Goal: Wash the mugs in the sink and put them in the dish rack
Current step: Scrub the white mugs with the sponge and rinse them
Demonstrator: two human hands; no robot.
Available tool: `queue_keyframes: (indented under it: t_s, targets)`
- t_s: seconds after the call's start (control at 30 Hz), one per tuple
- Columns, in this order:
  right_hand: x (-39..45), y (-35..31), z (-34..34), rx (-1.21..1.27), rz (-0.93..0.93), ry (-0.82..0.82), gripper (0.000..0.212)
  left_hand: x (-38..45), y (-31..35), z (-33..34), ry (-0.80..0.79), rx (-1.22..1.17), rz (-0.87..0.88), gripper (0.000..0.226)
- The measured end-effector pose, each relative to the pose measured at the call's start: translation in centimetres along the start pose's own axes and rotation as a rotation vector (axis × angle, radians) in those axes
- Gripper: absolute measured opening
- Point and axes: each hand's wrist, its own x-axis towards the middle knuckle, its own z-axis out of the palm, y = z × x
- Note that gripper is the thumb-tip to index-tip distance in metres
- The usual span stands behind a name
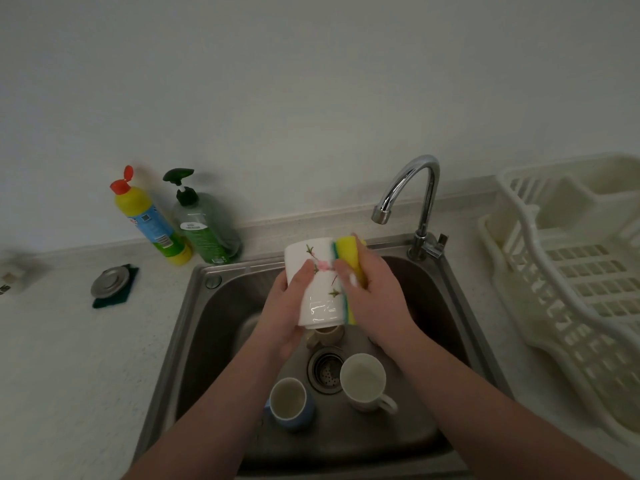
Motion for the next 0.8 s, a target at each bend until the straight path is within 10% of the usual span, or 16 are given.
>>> queue_keyframes:
  t_s: [0.1, 0.23, 0.4, 0.8]
  targets:
    - [0.3, -0.5, 0.0, -0.050, -0.007, -0.002, 0.053, 0.1, 0.2, 0.0, 0.028, -0.009, -0.003, 0.058]
    - [0.4, -0.1, -0.7, 0.284, 0.300, -0.017, 0.017, 0.1, 0.6, 0.0, 0.023, 0.001, -0.011, 0.080]
    - [-0.2, 0.5, -0.7, 0.472, 0.320, 0.009, 0.018, -0.2, 0.9, 0.5, -0.096, 0.002, -0.048, 0.058]
    - [0.0, -1.4, -1.3, -0.319, -0.238, 0.033, 0.053, 0.0, 1.4, 1.4, -0.105, 0.039, 0.108, 0.034]
